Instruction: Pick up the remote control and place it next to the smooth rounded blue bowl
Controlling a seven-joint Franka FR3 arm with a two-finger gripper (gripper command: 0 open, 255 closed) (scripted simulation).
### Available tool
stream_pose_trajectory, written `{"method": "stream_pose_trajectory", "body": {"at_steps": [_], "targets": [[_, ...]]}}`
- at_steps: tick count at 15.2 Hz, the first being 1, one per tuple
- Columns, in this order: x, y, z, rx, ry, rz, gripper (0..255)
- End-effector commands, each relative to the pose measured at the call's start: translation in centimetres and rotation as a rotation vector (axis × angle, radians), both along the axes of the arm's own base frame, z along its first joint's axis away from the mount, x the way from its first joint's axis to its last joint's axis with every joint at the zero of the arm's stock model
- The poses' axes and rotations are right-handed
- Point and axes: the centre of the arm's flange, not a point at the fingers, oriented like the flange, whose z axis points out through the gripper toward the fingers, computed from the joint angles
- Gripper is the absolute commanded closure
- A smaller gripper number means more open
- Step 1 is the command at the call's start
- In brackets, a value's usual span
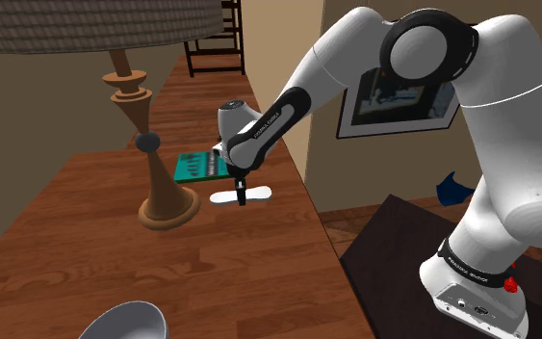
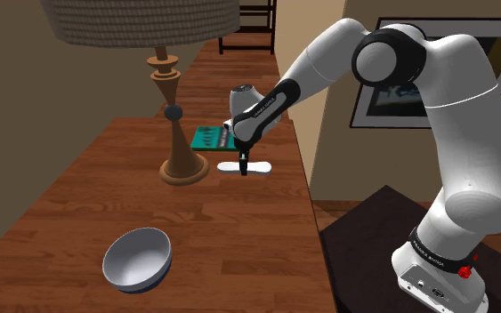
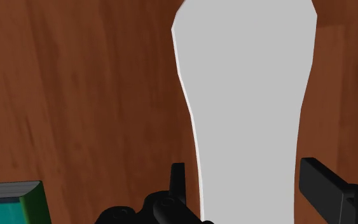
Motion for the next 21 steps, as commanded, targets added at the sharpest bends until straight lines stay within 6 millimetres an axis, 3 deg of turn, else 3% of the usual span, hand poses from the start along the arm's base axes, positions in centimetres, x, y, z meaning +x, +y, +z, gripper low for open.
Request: {"method": "stream_pose_trajectory", "body": {"at_steps": [1,21], "targets": [[0.0,0.0,0.5,0.000,0.000,0.000,255],[0.0,0.0,11.1,0.000,0.000,0.000,255]]}}
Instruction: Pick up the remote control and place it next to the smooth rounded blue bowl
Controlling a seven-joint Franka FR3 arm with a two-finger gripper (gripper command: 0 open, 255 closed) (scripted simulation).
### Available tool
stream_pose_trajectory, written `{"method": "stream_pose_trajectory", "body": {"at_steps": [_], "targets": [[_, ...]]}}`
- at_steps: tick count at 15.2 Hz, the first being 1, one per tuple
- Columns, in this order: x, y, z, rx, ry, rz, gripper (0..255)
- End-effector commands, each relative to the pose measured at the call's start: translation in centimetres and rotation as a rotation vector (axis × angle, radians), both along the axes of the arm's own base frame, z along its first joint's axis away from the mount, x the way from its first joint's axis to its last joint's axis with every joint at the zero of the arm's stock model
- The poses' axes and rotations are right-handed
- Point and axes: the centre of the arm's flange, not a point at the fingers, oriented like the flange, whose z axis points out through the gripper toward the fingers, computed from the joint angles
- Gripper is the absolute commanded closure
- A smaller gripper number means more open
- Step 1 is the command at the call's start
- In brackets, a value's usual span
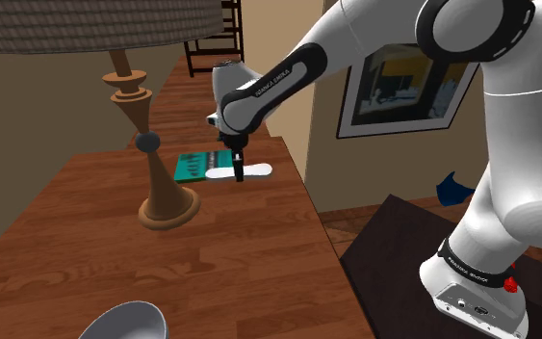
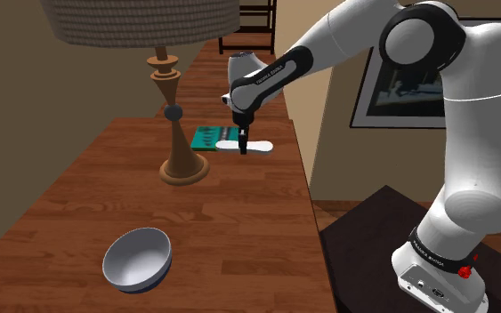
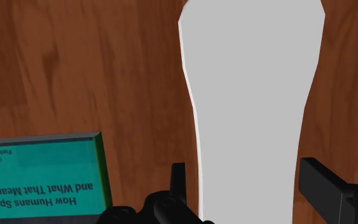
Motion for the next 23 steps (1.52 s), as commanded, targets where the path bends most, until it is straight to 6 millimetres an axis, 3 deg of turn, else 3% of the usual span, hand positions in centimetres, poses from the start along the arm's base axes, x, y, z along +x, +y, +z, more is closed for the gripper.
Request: {"method": "stream_pose_trajectory", "body": {"at_steps": [1,11,23], "targets": [[-0.1,0.0,1.1,0.000,0.000,0.000,255],[-0.1,0.0,6.0,0.000,0.000,0.000,255],[-8.4,13.4,6.1,0.000,0.000,0.000,255]]}}
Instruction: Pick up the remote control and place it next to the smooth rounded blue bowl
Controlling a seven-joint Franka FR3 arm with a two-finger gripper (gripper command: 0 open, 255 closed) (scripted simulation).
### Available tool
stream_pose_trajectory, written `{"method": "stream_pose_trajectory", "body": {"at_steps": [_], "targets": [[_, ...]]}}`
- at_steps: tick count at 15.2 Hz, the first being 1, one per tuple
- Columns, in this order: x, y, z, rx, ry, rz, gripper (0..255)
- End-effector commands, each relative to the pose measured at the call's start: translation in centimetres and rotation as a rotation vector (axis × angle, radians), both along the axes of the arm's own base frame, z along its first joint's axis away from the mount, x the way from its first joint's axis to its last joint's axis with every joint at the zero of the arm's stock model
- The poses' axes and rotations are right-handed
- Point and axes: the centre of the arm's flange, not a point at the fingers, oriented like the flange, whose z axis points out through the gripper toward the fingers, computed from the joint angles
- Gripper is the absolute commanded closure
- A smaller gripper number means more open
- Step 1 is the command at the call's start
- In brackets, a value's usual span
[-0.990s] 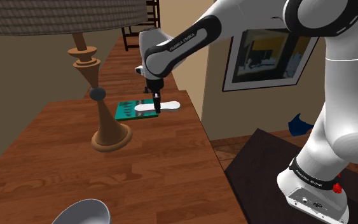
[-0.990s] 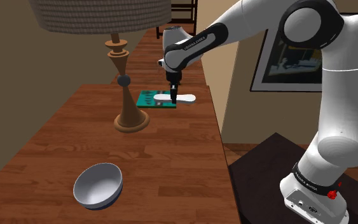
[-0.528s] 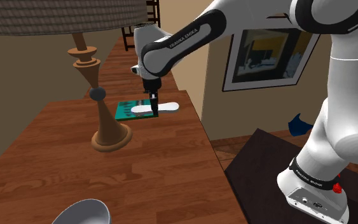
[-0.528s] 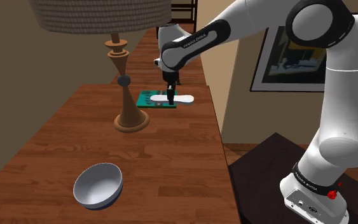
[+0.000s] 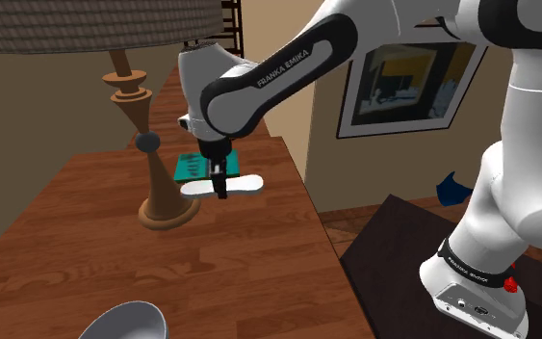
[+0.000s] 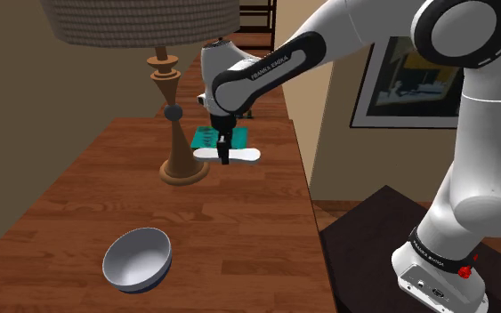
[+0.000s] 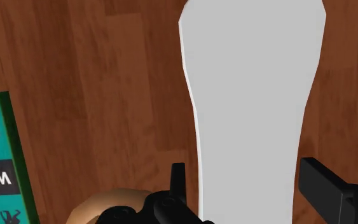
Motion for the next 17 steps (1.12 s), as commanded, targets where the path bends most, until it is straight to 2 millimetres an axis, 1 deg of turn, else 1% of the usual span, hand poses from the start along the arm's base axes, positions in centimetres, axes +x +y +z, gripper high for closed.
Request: {"method": "stream_pose_trajectory", "body": {"at_steps": [1,12,13,17], "targets": [[-1.4,2.4,0.3,0.003,-0.007,0.006,255],[-9.0,14.7,0.4,0.003,-0.007,0.006,255],[-9.6,15.6,0.4,0.003,-0.007,0.006,255],[-9.6,15.6,-1.7,0.003,-0.007,0.006,255]]}}
